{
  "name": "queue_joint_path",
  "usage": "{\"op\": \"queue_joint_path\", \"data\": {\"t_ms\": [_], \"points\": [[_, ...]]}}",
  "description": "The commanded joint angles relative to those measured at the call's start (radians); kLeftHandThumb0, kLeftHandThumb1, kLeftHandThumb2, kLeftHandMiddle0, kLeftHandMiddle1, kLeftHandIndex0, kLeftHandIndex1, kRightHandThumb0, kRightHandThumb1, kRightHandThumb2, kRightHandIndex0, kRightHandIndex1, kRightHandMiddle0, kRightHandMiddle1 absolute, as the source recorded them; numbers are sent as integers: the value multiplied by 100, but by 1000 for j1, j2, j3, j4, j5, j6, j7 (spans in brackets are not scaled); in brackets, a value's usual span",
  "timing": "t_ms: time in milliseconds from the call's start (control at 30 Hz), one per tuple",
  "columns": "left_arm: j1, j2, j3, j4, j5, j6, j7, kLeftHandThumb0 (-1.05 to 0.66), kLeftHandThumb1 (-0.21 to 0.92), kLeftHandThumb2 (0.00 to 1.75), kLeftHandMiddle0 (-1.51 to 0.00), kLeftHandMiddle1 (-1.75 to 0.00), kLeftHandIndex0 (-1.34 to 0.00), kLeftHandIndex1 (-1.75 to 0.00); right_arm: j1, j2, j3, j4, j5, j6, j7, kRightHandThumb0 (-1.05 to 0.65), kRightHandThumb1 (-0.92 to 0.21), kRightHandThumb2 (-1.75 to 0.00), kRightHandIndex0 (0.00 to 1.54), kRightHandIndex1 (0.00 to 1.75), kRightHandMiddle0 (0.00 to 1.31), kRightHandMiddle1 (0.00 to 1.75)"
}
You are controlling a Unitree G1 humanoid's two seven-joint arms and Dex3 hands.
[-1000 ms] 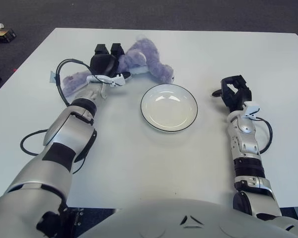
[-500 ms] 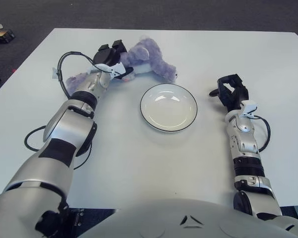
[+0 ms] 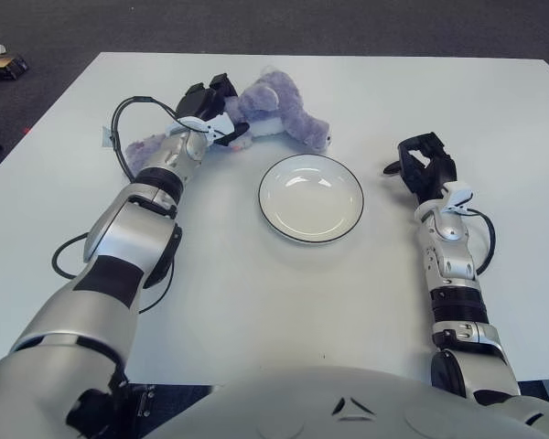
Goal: Put the doll into the plate.
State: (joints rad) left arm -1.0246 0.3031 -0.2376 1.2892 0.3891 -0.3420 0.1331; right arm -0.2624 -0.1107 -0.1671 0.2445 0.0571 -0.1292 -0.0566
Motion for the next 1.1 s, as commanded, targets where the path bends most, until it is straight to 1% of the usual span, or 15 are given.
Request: {"op": "queue_joint_path", "data": {"t_ms": [0,133,267,400,533,733,867,1067], "points": [[9,-22,14,0,-21,12,-65,40,52,102,-47,-172,-37,-175,-19,-11,1,-18,-9,15,-1,-35,-92,-35,72,138,38,156],[9,-23,21,-4,-28,12,-84,41,51,102,-47,-171,-37,-175,-20,-11,4,-24,-16,25,-5,-35,-92,-35,72,138,38,156],[3,-30,48,-4,-62,27,-150,41,51,103,-49,-170,-39,-175,-27,-9,18,-27,-42,36,-20,-35,-92,-34,72,138,39,155],[1,-31,57,-8,-72,35,-172,41,51,102,-49,-169,-40,-175,-29,-7,20,-28,-50,39,-24,-35,-92,-34,72,138,39,155],[-9,-32,72,-12,-91,48,-226,41,51,102,-49,-169,-41,-175,-37,-15,37,-26,-87,35,-36,-35,-92,-34,72,138,39,155],[-13,-30,79,-18,-103,58,-265,41,50,102,-50,-168,-42,-175,-48,-18,44,-24,-110,38,-42,-35,-92,-34,72,137,39,155],[-23,-29,80,-25,-113,64,-314,41,50,101,-50,-168,-42,-175,-61,-17,48,-16,-126,44,-47,-35,-92,-34,72,137,39,155],[-29,-28,82,-35,-119,70,-365,41,51,99,-50,-167,-39,-175,-67,-15,53,-15,-140,51,-54,-35,-92,-34,73,136,39,155]]}}
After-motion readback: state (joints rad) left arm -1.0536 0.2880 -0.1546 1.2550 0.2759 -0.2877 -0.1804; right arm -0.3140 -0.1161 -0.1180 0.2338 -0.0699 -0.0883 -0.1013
